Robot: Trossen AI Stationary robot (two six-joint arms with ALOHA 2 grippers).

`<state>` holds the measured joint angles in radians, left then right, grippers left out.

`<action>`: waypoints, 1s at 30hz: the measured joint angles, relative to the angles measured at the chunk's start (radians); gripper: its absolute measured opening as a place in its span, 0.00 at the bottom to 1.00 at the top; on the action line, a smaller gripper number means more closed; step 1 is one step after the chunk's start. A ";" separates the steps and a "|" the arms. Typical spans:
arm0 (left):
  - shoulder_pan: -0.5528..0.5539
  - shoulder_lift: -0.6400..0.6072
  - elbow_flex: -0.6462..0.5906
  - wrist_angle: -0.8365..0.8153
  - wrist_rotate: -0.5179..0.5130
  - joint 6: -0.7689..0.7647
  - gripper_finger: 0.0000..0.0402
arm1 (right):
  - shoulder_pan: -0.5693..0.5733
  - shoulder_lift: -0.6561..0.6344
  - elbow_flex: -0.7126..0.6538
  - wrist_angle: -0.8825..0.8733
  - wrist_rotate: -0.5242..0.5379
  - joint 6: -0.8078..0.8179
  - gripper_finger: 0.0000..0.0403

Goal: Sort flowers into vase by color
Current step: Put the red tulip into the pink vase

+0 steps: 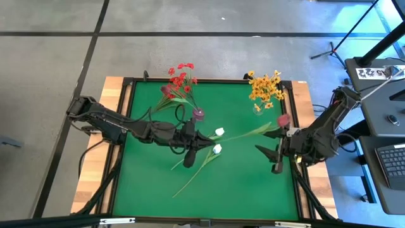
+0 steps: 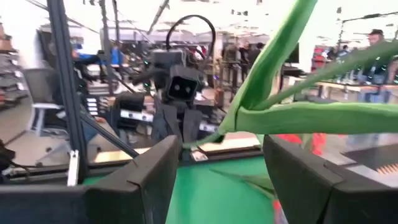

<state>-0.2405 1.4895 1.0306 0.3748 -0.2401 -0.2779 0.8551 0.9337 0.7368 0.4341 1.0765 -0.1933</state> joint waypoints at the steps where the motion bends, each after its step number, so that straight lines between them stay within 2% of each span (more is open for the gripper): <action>1: -0.002 0.000 0.000 0.000 0.000 0.000 0.00 | -0.019 0.000 0.000 0.010 -0.022 -0.010 0.59; 9: -0.012 0.000 0.000 0.000 0.000 0.000 0.00 | -0.152 0.001 0.000 0.022 -0.278 0.012 0.59; 17: -0.012 0.000 0.000 -0.006 -0.013 0.001 0.00 | -0.175 0.000 0.000 0.020 -0.310 0.033 0.57; 22: -0.012 0.000 0.000 -0.007 -0.065 0.003 0.00 | -0.175 0.001 0.000 0.003 -0.310 0.052 0.44; 30: -0.011 0.000 0.000 -0.008 -0.068 0.003 0.00 | -0.175 0.000 0.000 -0.007 -0.310 0.055 0.19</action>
<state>-0.2516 1.4895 1.0306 0.3671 -0.3077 -0.2752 0.6800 0.9340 0.7368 0.4270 0.7668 -0.1380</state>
